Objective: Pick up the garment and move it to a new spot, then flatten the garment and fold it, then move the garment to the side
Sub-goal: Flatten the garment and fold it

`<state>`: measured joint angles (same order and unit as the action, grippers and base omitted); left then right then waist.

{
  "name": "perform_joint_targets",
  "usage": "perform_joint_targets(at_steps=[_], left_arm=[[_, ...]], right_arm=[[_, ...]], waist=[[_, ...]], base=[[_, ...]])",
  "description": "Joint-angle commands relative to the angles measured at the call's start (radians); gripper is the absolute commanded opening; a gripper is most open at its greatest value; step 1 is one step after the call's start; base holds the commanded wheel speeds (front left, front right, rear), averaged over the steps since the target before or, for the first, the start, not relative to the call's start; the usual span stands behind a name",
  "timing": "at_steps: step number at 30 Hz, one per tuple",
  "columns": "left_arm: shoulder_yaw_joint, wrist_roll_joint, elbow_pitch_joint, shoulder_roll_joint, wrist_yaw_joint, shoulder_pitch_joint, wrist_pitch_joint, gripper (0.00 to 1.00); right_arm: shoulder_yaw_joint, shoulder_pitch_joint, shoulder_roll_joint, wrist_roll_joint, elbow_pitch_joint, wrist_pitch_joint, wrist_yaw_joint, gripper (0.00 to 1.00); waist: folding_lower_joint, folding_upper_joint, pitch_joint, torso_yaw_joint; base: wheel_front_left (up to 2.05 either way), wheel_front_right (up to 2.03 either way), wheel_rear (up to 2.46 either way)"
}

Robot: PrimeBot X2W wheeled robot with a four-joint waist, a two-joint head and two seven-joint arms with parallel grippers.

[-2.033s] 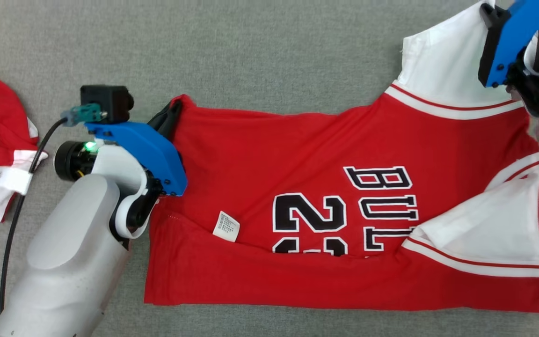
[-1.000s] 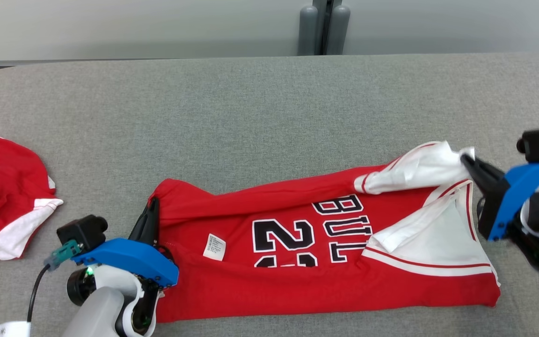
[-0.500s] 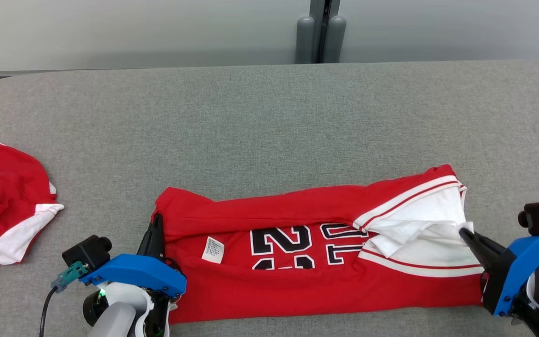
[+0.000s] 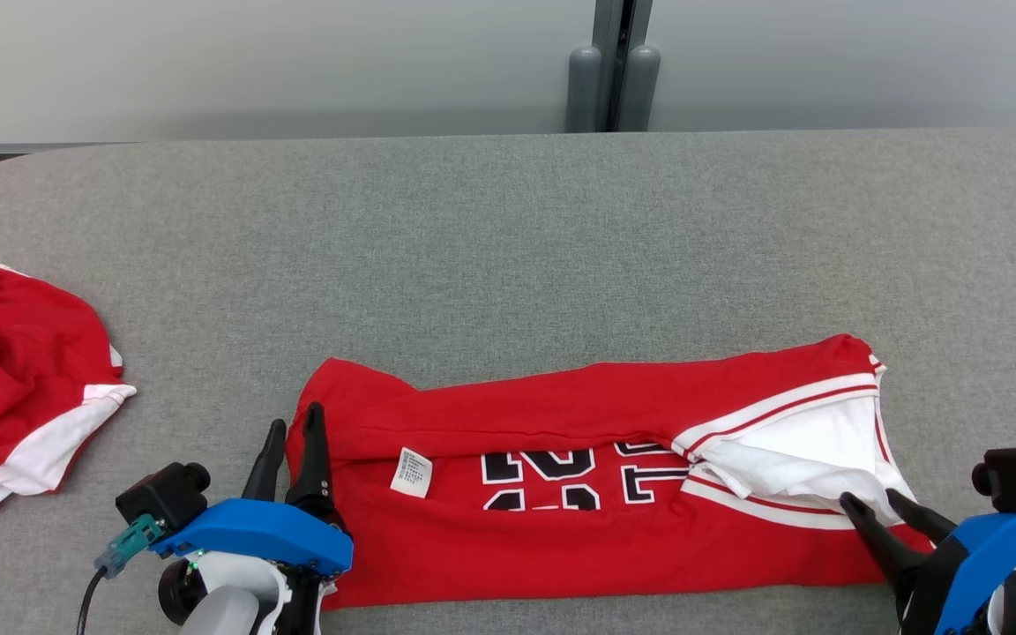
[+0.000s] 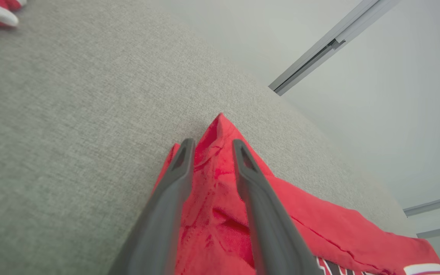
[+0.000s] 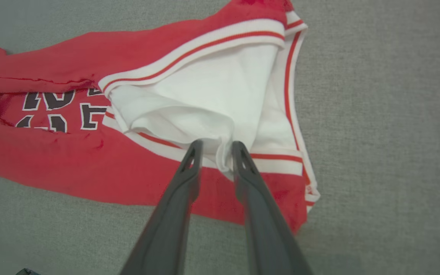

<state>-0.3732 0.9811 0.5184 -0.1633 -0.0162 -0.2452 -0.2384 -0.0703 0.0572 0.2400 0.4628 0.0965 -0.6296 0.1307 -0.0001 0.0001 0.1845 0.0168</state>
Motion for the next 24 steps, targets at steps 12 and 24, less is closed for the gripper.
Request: perform_joint_targets(at_steps=[12, 24], left_arm=[[0.091, -0.326, -0.217, -0.065, -0.018, 0.040, -0.027, 1.00], [0.118, -0.454, -0.195, -0.107, -0.023, 0.027, -0.027, 1.00]], right_arm=[[-0.088, -0.004, -0.074, -0.118, 0.019, 0.106, 0.000, 1.00], [-0.159, -0.159, -0.119, -0.214, -0.180, 0.107, 0.000, 1.00]], waist=[[0.0001, -0.0001, -0.043, 0.017], [0.0001, -0.0001, -0.051, 0.017]], base=[[0.00, 0.00, 0.00], [0.00, 0.00, 0.00]])
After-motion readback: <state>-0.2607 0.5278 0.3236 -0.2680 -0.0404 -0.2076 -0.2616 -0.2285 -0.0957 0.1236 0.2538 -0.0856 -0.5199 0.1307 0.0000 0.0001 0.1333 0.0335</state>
